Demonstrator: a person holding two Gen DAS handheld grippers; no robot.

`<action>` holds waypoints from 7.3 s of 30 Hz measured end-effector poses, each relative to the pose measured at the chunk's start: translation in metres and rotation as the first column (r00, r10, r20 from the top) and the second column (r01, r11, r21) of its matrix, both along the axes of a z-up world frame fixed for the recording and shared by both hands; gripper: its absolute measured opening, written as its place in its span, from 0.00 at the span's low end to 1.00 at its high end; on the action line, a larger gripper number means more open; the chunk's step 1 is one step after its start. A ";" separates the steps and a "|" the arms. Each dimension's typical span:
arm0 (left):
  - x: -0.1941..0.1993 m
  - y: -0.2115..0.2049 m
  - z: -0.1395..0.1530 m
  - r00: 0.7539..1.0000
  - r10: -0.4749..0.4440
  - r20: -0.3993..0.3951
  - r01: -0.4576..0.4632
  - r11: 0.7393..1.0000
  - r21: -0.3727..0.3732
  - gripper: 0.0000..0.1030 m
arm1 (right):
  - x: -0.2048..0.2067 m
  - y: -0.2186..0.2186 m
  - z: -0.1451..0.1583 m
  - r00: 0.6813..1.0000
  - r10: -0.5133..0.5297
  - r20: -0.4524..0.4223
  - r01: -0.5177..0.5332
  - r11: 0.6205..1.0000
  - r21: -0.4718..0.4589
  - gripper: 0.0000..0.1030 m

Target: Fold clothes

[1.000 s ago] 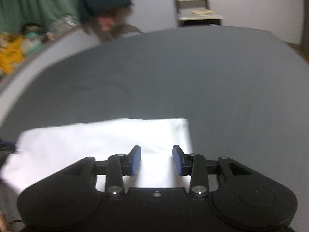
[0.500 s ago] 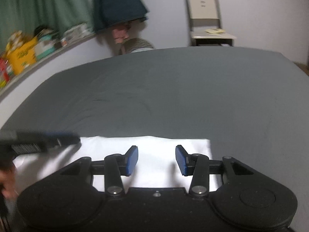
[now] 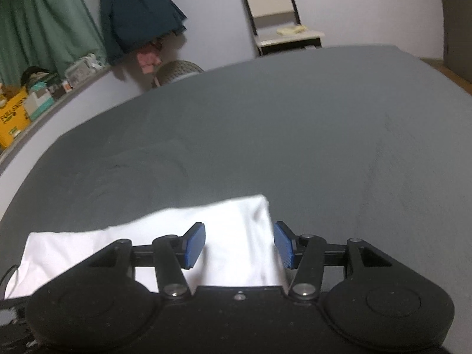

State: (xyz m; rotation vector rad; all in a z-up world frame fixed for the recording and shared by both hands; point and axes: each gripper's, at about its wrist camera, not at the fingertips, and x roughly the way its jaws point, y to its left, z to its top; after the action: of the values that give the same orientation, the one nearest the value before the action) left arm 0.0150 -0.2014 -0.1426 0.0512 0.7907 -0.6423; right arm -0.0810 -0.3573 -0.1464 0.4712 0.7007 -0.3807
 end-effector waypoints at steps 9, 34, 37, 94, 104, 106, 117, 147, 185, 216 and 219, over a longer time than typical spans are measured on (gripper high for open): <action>-0.021 0.012 0.004 0.999 -0.022 -0.043 0.023 0.999 0.027 0.20 | -0.027 -0.021 -0.014 0.997 0.030 -0.074 -0.018 0.987 0.161 0.55; 0.087 0.111 0.075 0.924 -0.380 -0.049 0.383 0.917 0.115 0.20 | 0.001 -0.043 -0.030 0.946 0.325 0.000 -0.291 0.847 0.445 0.55; 0.090 0.111 0.073 0.907 -0.421 -0.004 0.418 0.899 0.133 0.20 | 0.003 -0.045 -0.035 0.950 0.311 0.031 -0.287 0.829 0.479 0.54; 0.135 0.213 0.053 0.995 0.096 -0.033 -0.101 0.963 -0.250 0.20 | 0.127 0.325 0.040 0.770 0.637 -0.023 -0.628 0.752 -0.202 0.50; 0.154 0.165 0.037 0.997 0.063 -0.044 -0.069 0.989 -0.130 1.00 | 0.069 0.346 0.024 0.724 0.666 -0.181 -0.654 0.579 -0.487 0.70; 0.157 0.156 0.037 0.999 0.030 -0.026 -0.032 0.994 -0.103 1.00 | 0.071 0.351 0.017 0.730 0.661 -0.175 -0.649 0.588 -0.483 0.64; 0.181 0.143 0.014 0.988 -0.063 -0.143 0.039 0.985 -0.167 0.88 | 0.047 0.379 0.001 0.666 0.706 -0.242 -0.677 0.434 -0.594 0.57; 0.167 0.147 0.001 0.989 0.008 -0.148 0.001 0.998 0.059 0.04 | 0.022 0.383 0.007 0.634 0.753 -0.176 -0.717 0.488 -0.497 0.17; 0.041 0.116 0.038 0.742 -0.668 -0.057 0.624 0.656 0.424 0.54 | 0.114 0.187 0.025 0.894 0.447 0.021 -0.427 0.866 -0.259 0.50; -0.030 0.231 0.165 0.980 0.056 0.191 -0.069 0.996 0.062 0.92 | -0.045 0.218 0.118 0.958 0.274 0.087 -0.261 0.956 -0.134 1.00; -0.038 0.223 0.152 0.978 0.124 0.166 -0.136 0.989 0.063 0.92 | -0.051 0.222 0.114 0.955 0.275 0.109 -0.266 0.959 -0.096 1.00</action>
State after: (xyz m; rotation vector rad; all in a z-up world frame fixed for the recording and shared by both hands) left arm -0.0229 0.0214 0.0090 0.1167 0.6547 -0.4782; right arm -0.1320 -0.1357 -0.0325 0.3137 0.6192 -0.1198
